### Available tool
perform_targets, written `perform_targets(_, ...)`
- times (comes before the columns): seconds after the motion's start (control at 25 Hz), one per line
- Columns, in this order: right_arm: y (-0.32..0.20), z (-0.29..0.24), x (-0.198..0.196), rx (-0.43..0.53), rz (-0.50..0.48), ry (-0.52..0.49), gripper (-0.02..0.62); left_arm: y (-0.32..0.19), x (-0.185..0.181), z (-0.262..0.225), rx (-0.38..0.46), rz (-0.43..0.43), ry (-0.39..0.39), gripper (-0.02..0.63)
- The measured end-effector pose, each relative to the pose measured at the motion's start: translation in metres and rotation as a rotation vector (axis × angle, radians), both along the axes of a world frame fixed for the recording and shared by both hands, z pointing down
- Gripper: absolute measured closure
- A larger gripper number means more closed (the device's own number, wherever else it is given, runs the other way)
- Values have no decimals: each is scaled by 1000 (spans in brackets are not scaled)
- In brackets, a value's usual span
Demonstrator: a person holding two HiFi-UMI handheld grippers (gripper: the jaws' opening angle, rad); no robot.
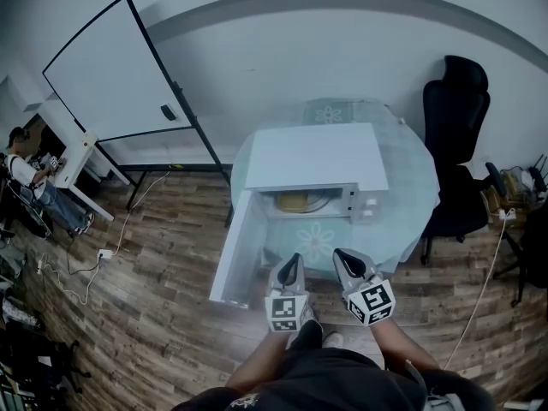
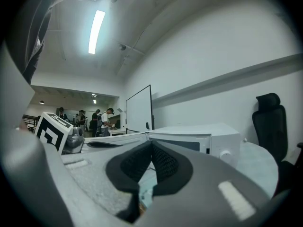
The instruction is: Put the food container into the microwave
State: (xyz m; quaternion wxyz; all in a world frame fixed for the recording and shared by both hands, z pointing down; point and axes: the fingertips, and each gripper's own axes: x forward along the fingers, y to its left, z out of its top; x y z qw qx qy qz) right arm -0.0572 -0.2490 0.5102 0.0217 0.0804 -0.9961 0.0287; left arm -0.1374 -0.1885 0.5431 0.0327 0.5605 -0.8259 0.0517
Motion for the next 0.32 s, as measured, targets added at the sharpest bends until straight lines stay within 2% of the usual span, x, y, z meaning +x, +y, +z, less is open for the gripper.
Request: perform_targets(0.32, -2, -2, 8, 4, -1, -6, 595, 3, 6, 1, -4, -9, 9, 600)
